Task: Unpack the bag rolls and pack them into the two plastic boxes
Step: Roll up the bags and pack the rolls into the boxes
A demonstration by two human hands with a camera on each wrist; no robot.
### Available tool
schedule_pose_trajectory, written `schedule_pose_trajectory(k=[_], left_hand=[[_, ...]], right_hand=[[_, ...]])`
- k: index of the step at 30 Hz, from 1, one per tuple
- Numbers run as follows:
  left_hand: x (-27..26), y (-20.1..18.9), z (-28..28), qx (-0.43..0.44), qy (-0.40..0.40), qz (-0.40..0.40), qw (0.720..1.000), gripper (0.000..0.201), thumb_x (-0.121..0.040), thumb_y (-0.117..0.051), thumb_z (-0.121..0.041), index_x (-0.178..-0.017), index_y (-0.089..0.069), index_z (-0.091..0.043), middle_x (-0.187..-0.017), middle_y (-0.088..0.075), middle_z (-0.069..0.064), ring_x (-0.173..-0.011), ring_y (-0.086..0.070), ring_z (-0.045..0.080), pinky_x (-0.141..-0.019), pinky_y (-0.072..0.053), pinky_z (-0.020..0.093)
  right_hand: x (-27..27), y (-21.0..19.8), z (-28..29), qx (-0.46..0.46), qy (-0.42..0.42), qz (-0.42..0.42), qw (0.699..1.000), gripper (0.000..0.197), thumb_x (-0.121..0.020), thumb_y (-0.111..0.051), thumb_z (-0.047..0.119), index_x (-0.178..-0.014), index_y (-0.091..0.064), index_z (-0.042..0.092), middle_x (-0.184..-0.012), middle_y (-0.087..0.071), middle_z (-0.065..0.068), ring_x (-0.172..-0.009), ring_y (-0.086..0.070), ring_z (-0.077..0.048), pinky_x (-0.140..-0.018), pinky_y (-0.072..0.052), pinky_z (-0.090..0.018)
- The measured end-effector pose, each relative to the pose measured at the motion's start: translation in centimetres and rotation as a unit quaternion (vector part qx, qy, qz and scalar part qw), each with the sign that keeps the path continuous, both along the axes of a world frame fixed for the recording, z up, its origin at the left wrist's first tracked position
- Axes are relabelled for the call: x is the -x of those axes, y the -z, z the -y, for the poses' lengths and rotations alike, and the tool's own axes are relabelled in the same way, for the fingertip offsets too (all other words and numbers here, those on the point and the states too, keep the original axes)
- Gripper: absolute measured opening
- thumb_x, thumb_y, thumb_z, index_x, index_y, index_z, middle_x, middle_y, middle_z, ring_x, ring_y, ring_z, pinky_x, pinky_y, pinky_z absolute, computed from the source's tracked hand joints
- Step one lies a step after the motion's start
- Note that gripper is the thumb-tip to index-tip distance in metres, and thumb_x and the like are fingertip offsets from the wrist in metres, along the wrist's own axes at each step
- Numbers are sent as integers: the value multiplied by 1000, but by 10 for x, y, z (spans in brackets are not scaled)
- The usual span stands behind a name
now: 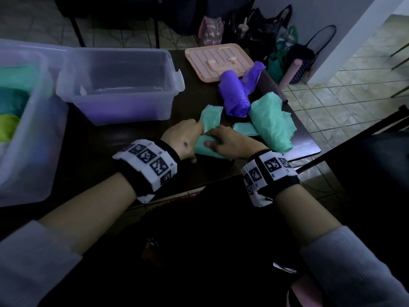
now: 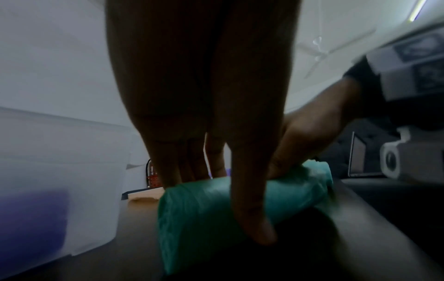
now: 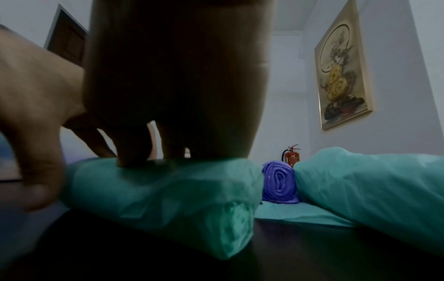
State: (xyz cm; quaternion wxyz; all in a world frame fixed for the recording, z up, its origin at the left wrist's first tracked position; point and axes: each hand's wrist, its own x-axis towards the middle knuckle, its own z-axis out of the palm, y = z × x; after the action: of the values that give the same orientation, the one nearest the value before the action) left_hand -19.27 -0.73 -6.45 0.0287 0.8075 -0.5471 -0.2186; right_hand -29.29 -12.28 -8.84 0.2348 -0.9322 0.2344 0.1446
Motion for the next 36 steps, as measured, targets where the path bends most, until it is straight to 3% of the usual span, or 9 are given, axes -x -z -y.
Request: schedule_pose_trajectory(k=[6, 10, 15, 18, 21, 27, 32, 34, 36], left_hand=[[-9, -3, 4, -40, -18, -5, 999, 62, -69, -80, -15, -124, -51, -15, -124, -55, 8, -110, -55, 25, -87, -47, 34], [-18, -7, 4, -104, -7, -26, 994, 65, -70, -80, -16, -128, -52, -18, -127, -55, 5, -113, -54, 23, -87, -45, 30], [-28, -9, -2, -136, 9, -78, 988, 61, -76, -76, -23, -132, -52, -21, -129, -55, 0, -115, -52, 19, -93, -43, 28], [-29, -8, -8, -76, -3, -76, 994, 63, -77, -75, -21, -135, -49, -18, -134, -53, 1, -120, -51, 19, -98, -39, 27], [-27, -8, -11, 2, -24, -64, 998, 53, -78, -74, -16, -127, -56, -18, -130, -57, 2, -119, -53, 18, -93, -38, 23], [-23, -5, -9, -9, -21, -51, 998, 60, -71, -79, -19, -127, -58, -20, -126, -59, 5, -114, -56, 21, -96, -44, 31], [-30, -3, 2, -54, -13, -31, 998, 57, -80, -72, -19, -133, -51, -21, -132, -53, 7, -117, -53, 25, -99, -45, 40], [-32, -5, 5, -71, 2, -36, 997, 54, -82, -70, -20, -133, -51, -21, -130, -55, 6, -115, -55, 24, -97, -46, 39], [-34, -6, 6, -75, 15, -41, 996, 52, -84, -68, -20, -133, -51, -20, -129, -56, 5, -115, -55, 23, -97, -46, 36]], right_hand=[[13, 4, -9, 41, 21, 158, 986, 39, -85, -65, 35, -117, -55, 13, -115, -52, -7, -109, -48, -24, -93, -37, -32], [22, 9, -20, 38, -14, 138, 990, 62, -64, -82, 42, -114, -55, 16, -109, -50, -1, -102, -47, -16, -87, -40, -33], [23, 9, -23, -11, 4, 142, 990, 56, -70, -80, 34, -117, -59, 15, -115, -57, -3, -104, -54, -15, -83, -36, -19], [18, 8, -19, 6, 6, 98, 995, 56, -77, -73, 40, -125, -56, 17, -120, -56, -6, -111, -50, -19, -91, -37, -25], [11, 7, -13, 3, 6, 42, 999, 54, -83, -63, 46, -130, -52, 21, -124, -53, -11, -116, -47, -24, -99, -37, -32], [3, -2, -10, 37, -6, 13, 999, 52, -89, -54, 46, -134, -50, 19, -132, -44, -12, -124, -38, -27, -104, -30, -34], [9, -4, -27, 58, 16, 155, 986, 38, -87, -61, 30, -121, -52, 17, -118, -49, -7, -110, -45, -24, -96, -40, -39], [12, -1, -34, 68, 9, 164, 984, 36, -85, -63, 30, -117, -53, 18, -117, -49, -6, -107, -47, -23, -93, -42, -42], [15, 1, -36, 69, 11, 148, 986, 48, -78, -71, 35, -120, -52, 19, -120, -48, -5, -110, -46, -23, -93, -42, -42]])
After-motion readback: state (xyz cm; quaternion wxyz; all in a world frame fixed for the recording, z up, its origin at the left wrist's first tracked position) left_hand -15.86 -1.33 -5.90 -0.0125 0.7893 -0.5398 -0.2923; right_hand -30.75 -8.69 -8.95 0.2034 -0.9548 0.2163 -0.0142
